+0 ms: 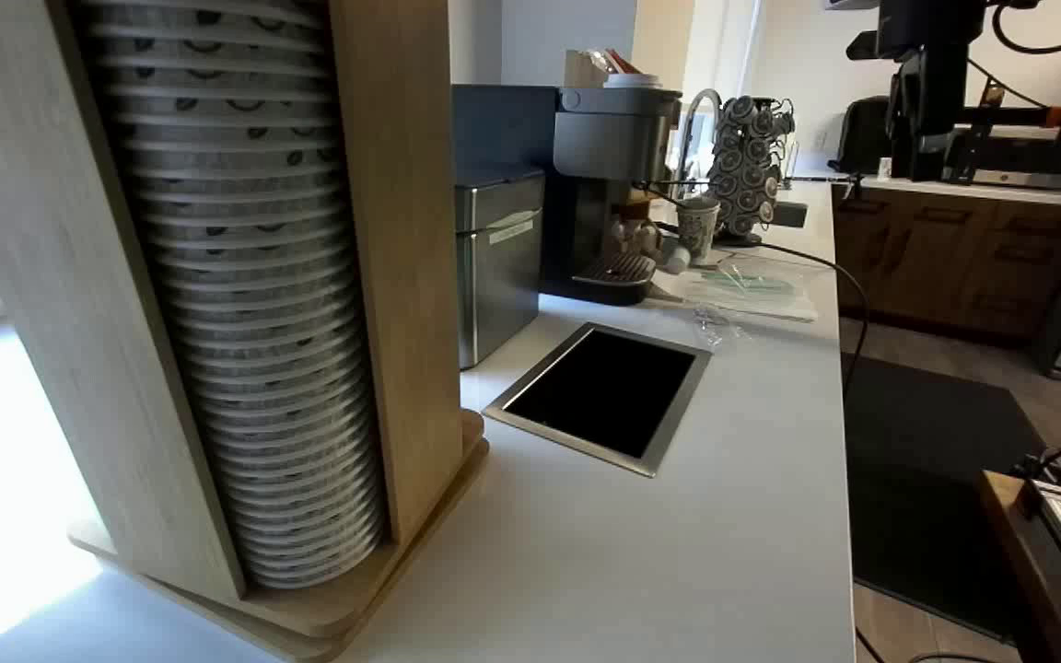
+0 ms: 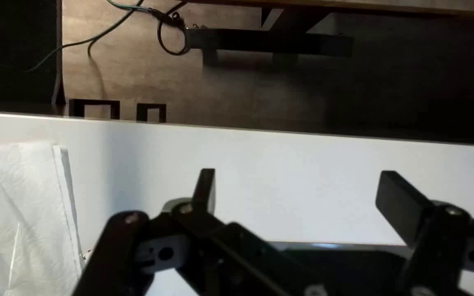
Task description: Open the bin
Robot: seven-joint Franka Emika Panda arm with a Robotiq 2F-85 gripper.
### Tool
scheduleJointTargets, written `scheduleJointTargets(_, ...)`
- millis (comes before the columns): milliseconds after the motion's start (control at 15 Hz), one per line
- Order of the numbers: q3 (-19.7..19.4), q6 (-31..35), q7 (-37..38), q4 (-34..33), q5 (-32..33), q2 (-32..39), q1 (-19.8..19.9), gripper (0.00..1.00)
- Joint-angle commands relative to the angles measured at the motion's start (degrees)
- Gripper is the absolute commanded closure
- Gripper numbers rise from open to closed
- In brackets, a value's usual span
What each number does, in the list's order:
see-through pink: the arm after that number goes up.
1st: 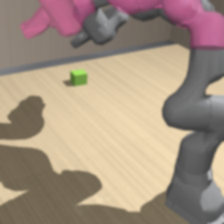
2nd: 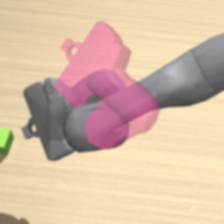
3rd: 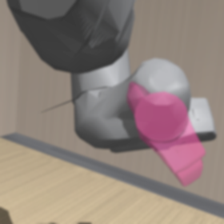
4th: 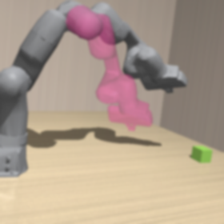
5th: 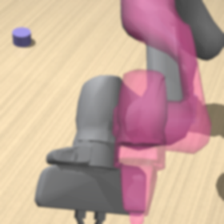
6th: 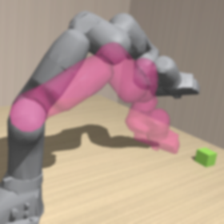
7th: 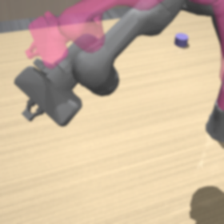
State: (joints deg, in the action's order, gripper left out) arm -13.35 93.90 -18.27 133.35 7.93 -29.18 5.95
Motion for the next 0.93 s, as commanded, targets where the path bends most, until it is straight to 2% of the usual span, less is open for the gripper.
scheduleJointTargets(0, 0.28, -0.09, -0.12, -0.09, -0.14, 0.07, 0.33, 0.00)
scheduleJointTargets(200, 0.28, -0.09, -0.12, -0.09, -0.14, 0.07, 0.33, 0.00)
scheduleJointTargets(533, 1.09, 10.41, 8.37, -1.16, -16.87, 5.40, -1.74, 0.00)
scheduleJointTargets(867, 2.45, 23.95, 14.86, -1.08, -27.98, 10.65, -1.50, 0.00)
